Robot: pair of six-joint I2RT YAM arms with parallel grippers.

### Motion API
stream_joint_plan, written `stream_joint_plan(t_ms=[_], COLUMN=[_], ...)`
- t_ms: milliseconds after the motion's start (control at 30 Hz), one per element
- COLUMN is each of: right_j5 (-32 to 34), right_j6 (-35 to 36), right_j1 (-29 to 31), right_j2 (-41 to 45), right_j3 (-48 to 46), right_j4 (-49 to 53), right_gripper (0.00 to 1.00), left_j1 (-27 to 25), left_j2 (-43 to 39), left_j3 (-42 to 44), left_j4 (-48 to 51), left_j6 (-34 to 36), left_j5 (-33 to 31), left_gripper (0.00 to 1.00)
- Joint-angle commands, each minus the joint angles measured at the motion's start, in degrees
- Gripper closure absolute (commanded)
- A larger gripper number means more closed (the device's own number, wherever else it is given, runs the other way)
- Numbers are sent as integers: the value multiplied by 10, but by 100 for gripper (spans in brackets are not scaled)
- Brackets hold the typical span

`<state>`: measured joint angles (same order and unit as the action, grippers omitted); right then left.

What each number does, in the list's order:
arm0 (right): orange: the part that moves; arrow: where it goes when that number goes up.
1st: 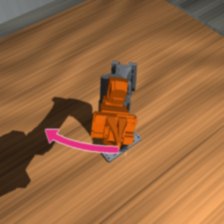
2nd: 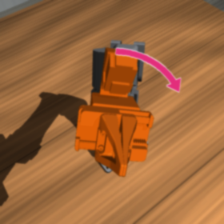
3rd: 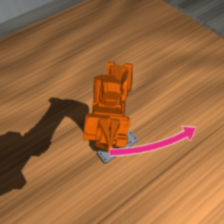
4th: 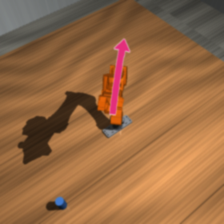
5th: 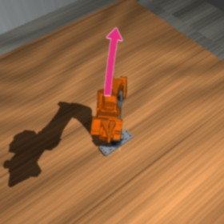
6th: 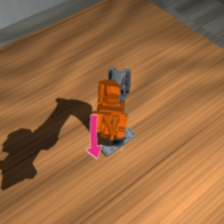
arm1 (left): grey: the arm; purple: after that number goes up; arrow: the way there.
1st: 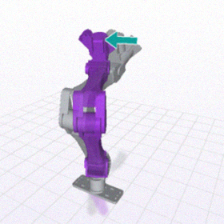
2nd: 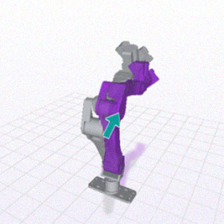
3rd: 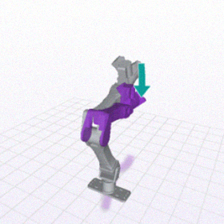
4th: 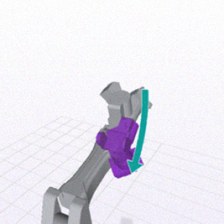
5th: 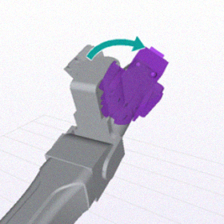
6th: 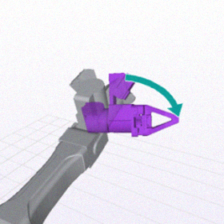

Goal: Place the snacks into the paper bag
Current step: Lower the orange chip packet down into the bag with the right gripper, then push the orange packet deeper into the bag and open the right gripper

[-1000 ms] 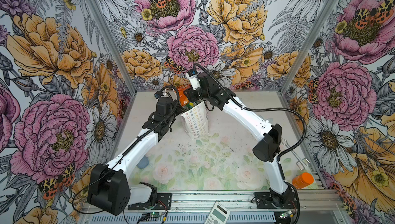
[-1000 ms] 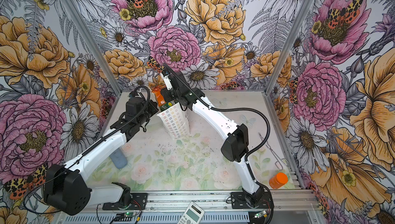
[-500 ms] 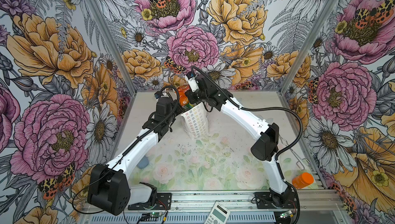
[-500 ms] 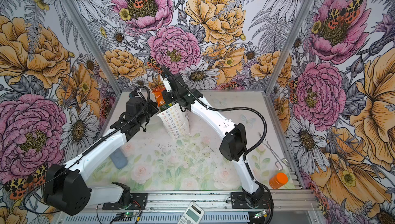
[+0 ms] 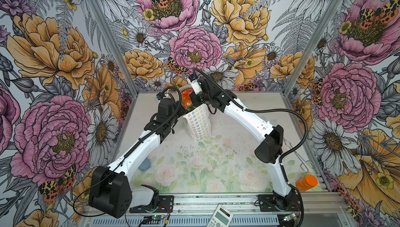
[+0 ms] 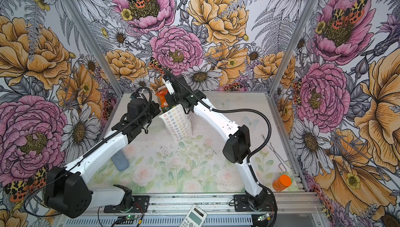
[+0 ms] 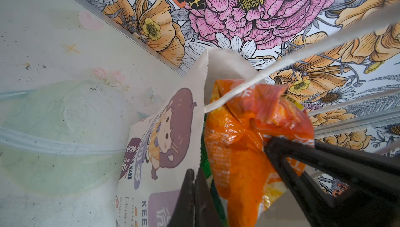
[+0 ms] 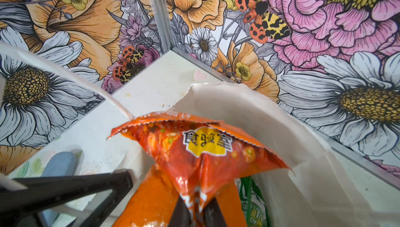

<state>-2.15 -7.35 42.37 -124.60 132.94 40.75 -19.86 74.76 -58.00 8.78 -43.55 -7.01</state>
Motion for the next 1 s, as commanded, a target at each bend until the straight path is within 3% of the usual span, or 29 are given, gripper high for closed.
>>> stream_joint_plan(t_ms=[0, 367, 567, 700, 967], right_j5=[-1, 8, -5, -28, -29], right_j6=[7, 7, 18, 22, 18], right_j1=[3, 2, 2, 3, 3], right_j2=[40, 55, 20, -2, -20], right_j3=[18, 20, 62, 82, 86], right_j4=[29, 78, 141, 158, 159], right_gripper=[89, 90, 91, 86, 67], left_j1=[5, 7, 5, 5, 3], left_j2=[5, -1, 1, 5, 6], left_j3=[-15, -11, -11, -14, -19], left_j4=[2, 2, 0, 0, 4], left_j6=[7, 7, 7, 7, 8], left_j5=[6, 5, 5, 5, 3], left_gripper=[100, 100, 100, 100, 100])
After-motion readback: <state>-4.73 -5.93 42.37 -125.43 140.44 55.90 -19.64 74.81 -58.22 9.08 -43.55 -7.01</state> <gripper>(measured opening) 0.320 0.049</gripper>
